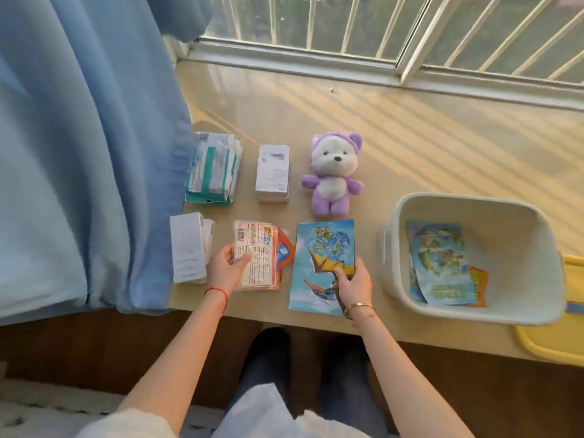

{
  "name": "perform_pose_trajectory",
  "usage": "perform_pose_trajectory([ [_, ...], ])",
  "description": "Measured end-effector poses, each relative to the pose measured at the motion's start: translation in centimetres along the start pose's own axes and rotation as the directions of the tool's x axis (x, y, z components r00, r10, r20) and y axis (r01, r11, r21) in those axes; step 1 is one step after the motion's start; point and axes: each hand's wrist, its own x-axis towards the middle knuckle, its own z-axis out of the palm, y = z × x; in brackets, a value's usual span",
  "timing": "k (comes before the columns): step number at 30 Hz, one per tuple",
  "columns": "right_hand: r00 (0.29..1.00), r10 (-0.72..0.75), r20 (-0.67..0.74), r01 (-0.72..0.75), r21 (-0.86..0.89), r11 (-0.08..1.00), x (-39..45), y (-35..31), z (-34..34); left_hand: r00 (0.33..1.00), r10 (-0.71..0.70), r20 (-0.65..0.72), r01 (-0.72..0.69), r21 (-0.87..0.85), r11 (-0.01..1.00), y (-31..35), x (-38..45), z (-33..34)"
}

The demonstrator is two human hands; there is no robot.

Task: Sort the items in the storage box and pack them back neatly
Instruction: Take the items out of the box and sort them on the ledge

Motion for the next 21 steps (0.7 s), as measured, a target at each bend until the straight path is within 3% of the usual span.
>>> perform_pose_trajectory([
  [4, 0.999, 0.032, -0.029, -0.034, -0.072, 0.997, 1.4, 1.7, 2.0, 0.998, 0.006, 0.061, -0.008, 0.027, 1.0, -2.2, 1.8, 1.4],
  [13, 0.993, -0.033, -0.11, -0.007, -0.346, 0.938, 2.8, 4.0, 3.5, 0.996, 0.08, 0.05, -0.087, 0.16, 0.983, -3.8, 2.6, 1.9],
  [18, 0.968, -0.227, -0.107, 0.154, -0.461, 0.874, 0.6, 3.2, 2.0, 0.975, 0.217, -0.036, -0.187, 0.38, 0.906, -2.4, 1.2, 0.3],
  [21, 0.906, -0.407, -0.115, 0.316, -0.456, 0.832, -1.7, 1.6, -0.5, 0.943, 0.331, -0.027, -0.289, 0.425, 0.858, -0.4, -0.5, -0.8],
])
